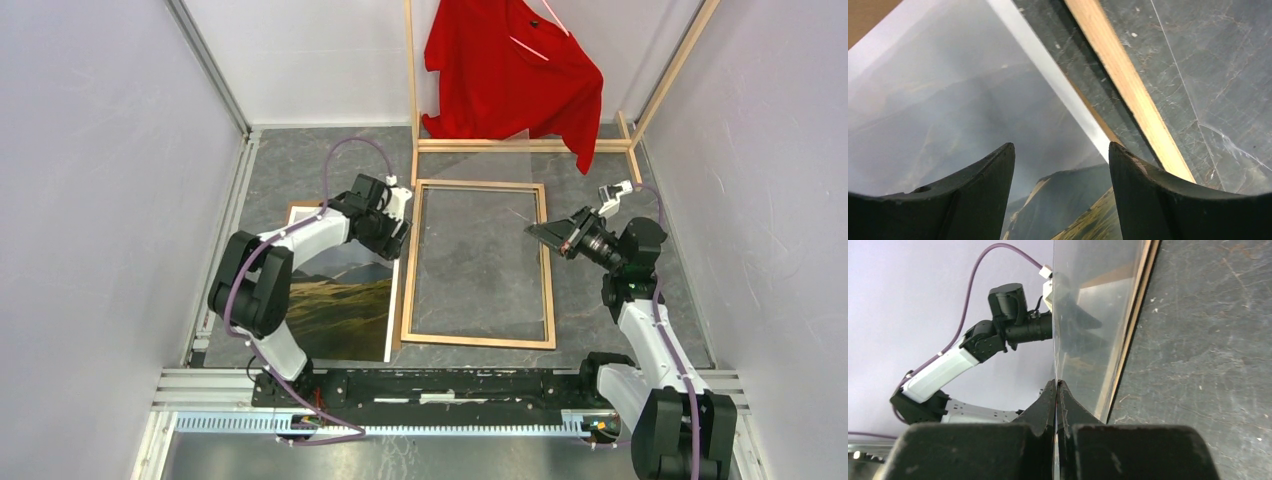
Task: Put the photo into the frame
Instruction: Place the photo frame item in the photo frame.
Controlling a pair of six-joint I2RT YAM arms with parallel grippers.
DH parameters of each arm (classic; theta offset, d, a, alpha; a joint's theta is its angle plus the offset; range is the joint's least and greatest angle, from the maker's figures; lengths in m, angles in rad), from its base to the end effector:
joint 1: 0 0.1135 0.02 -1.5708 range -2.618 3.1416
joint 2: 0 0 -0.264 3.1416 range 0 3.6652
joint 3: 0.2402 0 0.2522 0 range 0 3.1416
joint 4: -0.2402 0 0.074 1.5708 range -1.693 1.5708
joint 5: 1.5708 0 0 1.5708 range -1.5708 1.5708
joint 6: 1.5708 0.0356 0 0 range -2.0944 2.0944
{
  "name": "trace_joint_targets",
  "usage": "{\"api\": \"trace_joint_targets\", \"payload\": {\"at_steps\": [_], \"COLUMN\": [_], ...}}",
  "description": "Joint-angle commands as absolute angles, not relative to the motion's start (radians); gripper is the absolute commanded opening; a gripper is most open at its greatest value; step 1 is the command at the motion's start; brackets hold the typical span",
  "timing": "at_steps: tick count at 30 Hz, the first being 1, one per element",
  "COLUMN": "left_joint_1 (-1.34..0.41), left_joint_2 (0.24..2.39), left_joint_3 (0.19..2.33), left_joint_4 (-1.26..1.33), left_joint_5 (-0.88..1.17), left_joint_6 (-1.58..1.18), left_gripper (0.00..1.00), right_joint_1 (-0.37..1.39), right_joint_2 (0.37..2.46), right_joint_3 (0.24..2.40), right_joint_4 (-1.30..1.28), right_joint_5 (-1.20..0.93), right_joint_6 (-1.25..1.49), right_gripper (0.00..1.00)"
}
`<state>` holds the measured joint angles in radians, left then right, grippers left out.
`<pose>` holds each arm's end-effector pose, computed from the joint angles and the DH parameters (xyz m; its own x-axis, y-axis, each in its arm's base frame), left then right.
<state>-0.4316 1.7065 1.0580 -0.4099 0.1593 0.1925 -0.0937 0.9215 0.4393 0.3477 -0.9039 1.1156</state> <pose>0.3071 -0.1477 0.1798 -0.6845 0.5232 -0.5077 0.6262 0.7785 -0.0419 0.2021 0.0091 0.2505 -0.7030 0.6241 -0.3410 -0.1955 0.2915 0.9364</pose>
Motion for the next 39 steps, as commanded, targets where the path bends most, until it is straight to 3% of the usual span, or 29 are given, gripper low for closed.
{"api": "trace_joint_targets", "payload": {"at_steps": [1,8,18,39], "left_joint_1": [-0.374,-0.354,-0.357,-0.372], "left_joint_2": [1.661,1.662,1.662,1.657], "left_joint_3": [1.088,1.077,1.072,1.060], "left_joint_4": [-0.404,-0.397,-0.390,-0.392], "left_joint_5": [0.226,0.204,0.203,0.183], "left_joint_6": [0.199,0.208,0.209,0.219], "left_gripper": [0.75,0.75,0.75,0.76], "right_joint_1": [-0.091,-0.091,-0.092,-0.175], "right_joint_2": [0.898,0.931,1.057,1.118], "right_joint_3": [0.482,0.405,0.371,0.331], "right_joint_4": [0.518,0.627,0.422,0.367], "right_joint_5": [-0.958,-0.954,-0.912,-0.851], "right_joint_6": [1.234,1.322,1.042,0.873], "right_gripper": [0.00,0.00,0.00,0.00]}}
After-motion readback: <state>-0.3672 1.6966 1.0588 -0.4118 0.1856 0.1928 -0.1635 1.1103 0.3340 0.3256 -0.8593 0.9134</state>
